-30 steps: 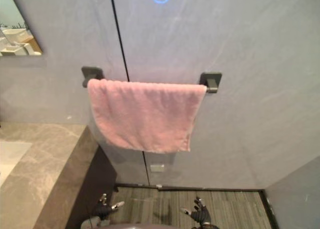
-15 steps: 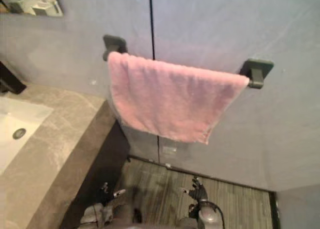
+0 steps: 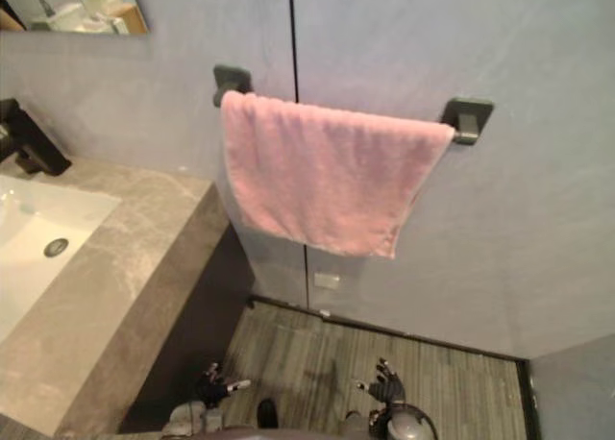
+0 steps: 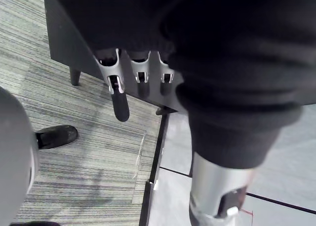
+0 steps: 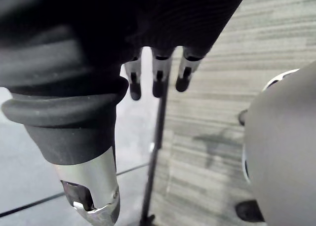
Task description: Organize washtable
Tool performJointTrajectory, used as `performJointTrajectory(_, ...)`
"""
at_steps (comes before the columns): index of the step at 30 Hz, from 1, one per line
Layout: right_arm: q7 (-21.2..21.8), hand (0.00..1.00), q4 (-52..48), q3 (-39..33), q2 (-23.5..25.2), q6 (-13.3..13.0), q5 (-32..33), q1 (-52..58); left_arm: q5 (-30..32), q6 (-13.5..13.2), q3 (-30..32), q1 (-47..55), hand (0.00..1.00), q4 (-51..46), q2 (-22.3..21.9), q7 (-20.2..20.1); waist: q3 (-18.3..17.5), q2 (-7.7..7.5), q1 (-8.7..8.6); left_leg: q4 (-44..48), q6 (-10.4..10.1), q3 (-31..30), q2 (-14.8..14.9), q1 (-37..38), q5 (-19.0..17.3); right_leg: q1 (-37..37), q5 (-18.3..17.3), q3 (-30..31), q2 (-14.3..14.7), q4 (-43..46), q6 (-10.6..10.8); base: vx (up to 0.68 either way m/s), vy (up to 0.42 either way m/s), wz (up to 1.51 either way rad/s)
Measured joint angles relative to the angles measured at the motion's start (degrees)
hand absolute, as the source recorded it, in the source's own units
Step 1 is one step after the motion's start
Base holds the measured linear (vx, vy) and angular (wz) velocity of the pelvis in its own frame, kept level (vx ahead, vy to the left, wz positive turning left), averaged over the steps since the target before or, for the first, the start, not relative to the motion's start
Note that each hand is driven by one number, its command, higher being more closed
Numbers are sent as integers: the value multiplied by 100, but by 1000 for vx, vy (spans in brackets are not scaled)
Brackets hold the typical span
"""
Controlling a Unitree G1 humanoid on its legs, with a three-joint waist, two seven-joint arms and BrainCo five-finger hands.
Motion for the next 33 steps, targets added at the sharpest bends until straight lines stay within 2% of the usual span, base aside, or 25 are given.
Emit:
performJointTrajectory(2,1,0,0,47,-3,0,3,8,20,-1,44,-4,0,-10,9,-1,-16,-44,6,1,-1,-69,-48,-43,1,-129,-199,394,79,261,57,-52,-42,29)
performJointTrajectory(3,2,0,-4,46,5,0,3,21,32,0,48,-6,0,-32,1,0,-39,-5,30,0,11,-224,-76,-63,8,-134,-319,526,114,404,224,-14,-33,51)
performJointTrajectory(4,1,0,-14,49,9,0,3,38,32,0,47,-5,0,-47,-18,0,-47,-5,45,0,25,-327,-91,-71,17,-133,-325,661,161,502,284,25,-33,73)
performJointTrajectory(5,9,0,-41,53,23,0,1,121,30,0,48,-17,0,-88,-40,2,-42,-58,104,-1,27,-584,-164,-88,17,-133,-323,865,192,702,213,60,-24,97)
performJointTrajectory(6,11,0,-42,61,-21,3,-1,92,30,6,48,-36,0,-85,-51,7,-49,-31,147,0,32,-874,-160,-147,20,-243,-289,1481,334,1070,-30,75,-10,111)
performJointTrajectory(7,11,0,-42,66,-9,4,-1,101,30,5,52,-31,0,-93,-43,8,-53,-29,154,2,31,-976,-163,-190,20,-288,-349,1714,349,1191,-116,89,1,138)
performJointTrajectory(8,11,0,-16,120,67,16,-14,128,23,-6,105,24,0,-170,5,14,-161,-209,156,3,-4,-1085,-263,-282,44,-302,-442,2036,250,1074,-65,114,-84,142)
performJointTrajectory(9,14,0,27,267,169,35,-43,101,13,-7,228,54,0,-263,39,25,-271,-405,249,4,-101,-1203,-369,-461,118,-248,-760,2122,135,882,14,95,-91,124)
performJointTrajectory(10,18,0,32,316,169,43,-81,43,-18,-7,270,-1,0,-254,7,41,-279,-424,316,7,-102,-1263,-328,-514,225,-252,-795,2070,167,859,-29,34,-172,90)
performJointTrajectory(11,28,0,34,461,153,54,-156,-68,-33,-23,276,-7,0,-268,-32,59,-246,-305,387,20,-162,-1386,-248,-620,296,-258,-789,1886,244,821,-62,-37,-140,71)
performJointTrajectory(13,43,0,-27,742,129,51,-220,-291,-84,-22,275,-52,0,-272,-90,120,-231,-246,454,46,-267,-1695,-165,-856,428,-320,-798,1560,348,881,-126,-44,-141,78)
performJointTrajectory(16,76,0,-284,906,42,30,-211,-465,-190,-4,258,-114,0,-358,-191,137,-83,-31,428,290,-121,-1805,-132,-1387,401,-456,-828,813,418,1001,-273,-81,-148,119)
performJointTrajectory(17,71,0,-290,881,71,30,-212,-482,-191,8,252,-190,0,-361,-252,132,-26,-89,412,369,108,-1578,-134,-1471,155,-406,-732,530,283,809,-388,-80,-125,164)
performJointTrajectory(18,54,0,-297,770,96,33,-215,-488,-192,13,237,-334,0,-373,-237,137,71,-157,391,1501,230,-578,-107,-1887,-19,-297,-686,122,60,738,-420,-41,-73,169)
performJointTrajectory(19,35,0,-318,695,70,47,-219,-457,-191,10,211,-324,0,-402,-232,128,94,-84,414,2522,245,44,52,-2027,-31,-241,-689,-120,18,866,-427,-51,-77,165)
performJointTrajectory(20,5,0,-383,684,26,54,-219,-419,-191,11,180,-251,0,-494,-260,125,125,-5,399,2919,300,406,224,-2049,-311,-195,-713,-298,149,1065,-466,-77,-72,182)
performJointTrajectory(21,-13,0,-496,654,-54,43,-213,-419,-188,-5,14,-214,0,-602,-244,122,164,195,271,2407,356,310,197,-1976,-21,-310,-751,-259,293,1154,-597,-119,-95,200)
performJointTrajectory(22,-9,0,-478,635,22,-7,-213,-374,-186,-21,2,-264,0,-642,-82,110,75,-63,133,2263,229,321,-10,-1866,-245,-258,-503,-230,145,437,-571,-101,-80,186)
performJointTrajectory(23,-7,0,-469,613,22,-43,-205,-431,-184,6,0,-321,0,-572,-80,103,151,-19,125,2835,199,548,174,-1850,-708,-162,-447,-462,190,374,-586,-82,-71,120)
performJointTrajectory(24,-22,0,-467,605,53,-44,-193,-400,-181,36,-11,-236,0,-548,-74,85,163,-45,175,3558,25,901,403,-1572,-1372,-81,-404,-648,174,347,-600,-53,-18,94)
performJointTrajectory(25,-15,0,-449,537,61,-44,-182,-371,-171,38,-15,-189,0,-425,-97,58,168,4,135,3344,-201,888,452,-1211,-1673,-46,-372,-822,179,314,-552,-55,9,88)
performJointTrajectory(26,-16,0,-418,471,70,-48,-177,-381,-158,35,-22,-210,0,-345,-113,29,181,71,115,3049,-219,820,408,-1127,-1722,-46,-353,-920,196,292,-532,-74,51,89)
performJointTrajectory(28,-25,0,-220,381,85,-40,-165,-405,-130,38,-88,-249,0,-217,-82,-2,206,93,150,2352,41,825,253,-942,-1580,-42,-179,-1005,222,112,-465,-111,62,51)
performJointTrajectory(30,-9,0,-123,417,158,-38,-162,-384,-135,24,-100,-173,0,-170,-5,4,214,70,157,1828,74,762,78,-779,-1228,-15,89,-938,188,-82,-447,-101,61,14)
performJointTrajectory(33,-15,0,45,442,151,-34,-168,-409,-132,11,-56,-162,0,8,67,10,203,44,145,1200,235,769,-133,-566,-833,-20,186,-789,128,-224,-336,-139,64,-5)
